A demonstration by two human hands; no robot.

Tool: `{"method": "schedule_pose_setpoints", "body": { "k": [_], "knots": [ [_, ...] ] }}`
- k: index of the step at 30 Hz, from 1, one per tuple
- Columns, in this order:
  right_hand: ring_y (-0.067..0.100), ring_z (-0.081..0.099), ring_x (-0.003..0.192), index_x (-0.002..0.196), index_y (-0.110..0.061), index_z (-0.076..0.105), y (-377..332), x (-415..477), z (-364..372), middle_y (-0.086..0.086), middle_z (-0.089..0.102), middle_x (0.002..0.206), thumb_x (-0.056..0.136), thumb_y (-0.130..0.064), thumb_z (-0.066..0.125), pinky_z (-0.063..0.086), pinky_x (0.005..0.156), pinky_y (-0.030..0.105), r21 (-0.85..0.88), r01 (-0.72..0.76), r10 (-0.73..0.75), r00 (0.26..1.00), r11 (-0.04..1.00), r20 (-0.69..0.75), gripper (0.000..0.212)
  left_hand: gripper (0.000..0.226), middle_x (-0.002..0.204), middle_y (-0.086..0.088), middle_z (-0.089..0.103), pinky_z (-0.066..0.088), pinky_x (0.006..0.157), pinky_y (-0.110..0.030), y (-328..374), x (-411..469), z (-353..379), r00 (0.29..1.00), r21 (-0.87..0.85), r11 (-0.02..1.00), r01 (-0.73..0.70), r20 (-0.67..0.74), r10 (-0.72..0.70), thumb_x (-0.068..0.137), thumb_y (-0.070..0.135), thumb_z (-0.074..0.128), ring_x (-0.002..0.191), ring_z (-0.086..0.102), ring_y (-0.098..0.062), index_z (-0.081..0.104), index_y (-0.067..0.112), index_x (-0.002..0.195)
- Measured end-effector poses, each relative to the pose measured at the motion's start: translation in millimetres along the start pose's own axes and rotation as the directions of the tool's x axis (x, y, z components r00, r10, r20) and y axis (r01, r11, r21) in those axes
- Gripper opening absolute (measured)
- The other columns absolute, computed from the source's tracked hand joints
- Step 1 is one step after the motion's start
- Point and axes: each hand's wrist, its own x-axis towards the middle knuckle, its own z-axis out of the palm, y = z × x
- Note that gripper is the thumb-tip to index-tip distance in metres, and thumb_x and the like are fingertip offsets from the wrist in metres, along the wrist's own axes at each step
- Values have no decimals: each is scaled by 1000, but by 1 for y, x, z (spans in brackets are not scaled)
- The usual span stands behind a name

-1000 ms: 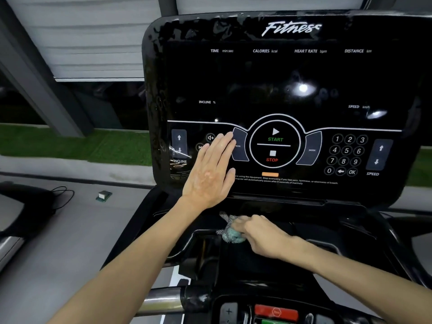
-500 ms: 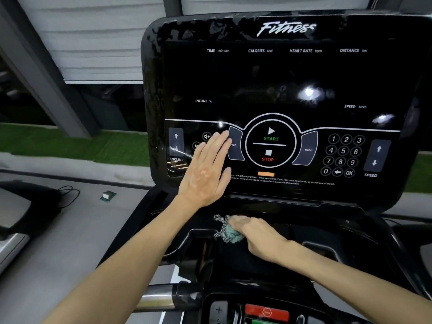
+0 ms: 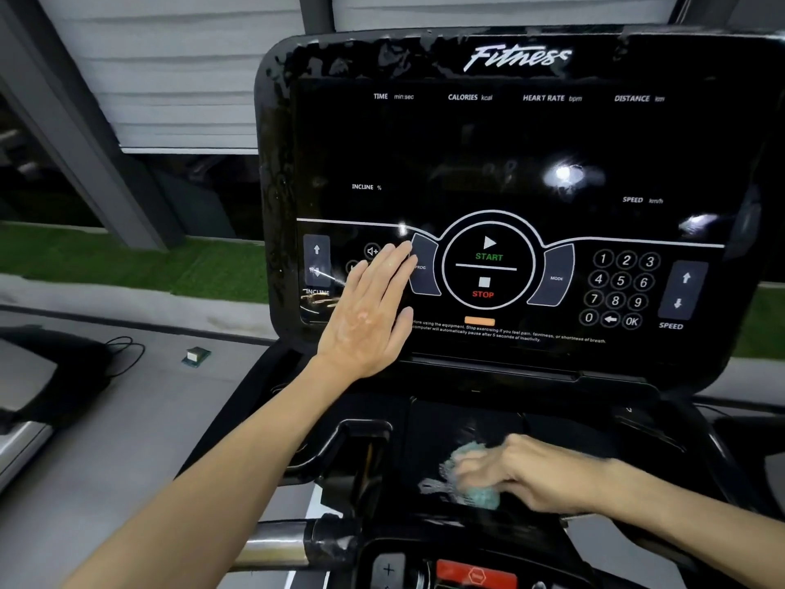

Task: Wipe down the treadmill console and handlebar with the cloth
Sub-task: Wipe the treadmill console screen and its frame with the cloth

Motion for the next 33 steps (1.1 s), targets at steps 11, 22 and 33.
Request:
{"method": "schedule_pose_setpoints", "body": {
  "k": [11, 22, 33],
  "knots": [
    [22, 49, 123, 117, -10, 60, 2, 48, 0, 4, 60, 124, 66, 15, 36, 37, 108, 38, -177, 84, -87, 996, 981, -9, 61, 60, 156, -13, 29, 23, 118, -43, 0, 0, 1, 1000, 23, 1000, 5, -2, -5, 92, 20, 53, 146, 25, -27, 36, -1, 145],
    [8, 51, 121, 117, -21, 57, 26, -22, -8, -8, 58, 122, 83, 14, 44, 48, 96, 36, -194, -152, 114, 974, 969, -194, 51, 59, 156, -13, 29, 20, 118, -42, 0, -1, 1, 1000, 25, 1000, 11, -11, -11, 92, 19, 53, 146, 25, -26, 37, -1, 145],
    [6, 38, 138, 135, -20, 55, 46, 0, 2, -8, 48, 145, 85, 14, 44, 32, 114, 29, -134, -184, 149, 961, 974, -235, 62, 59, 156, -14, 29, 25, 117, -45, 2, -1, 0, 1000, 24, 1000, 6, -10, -6, 92, 19, 52, 145, 26, -28, 36, -2, 145]
  ]
}}
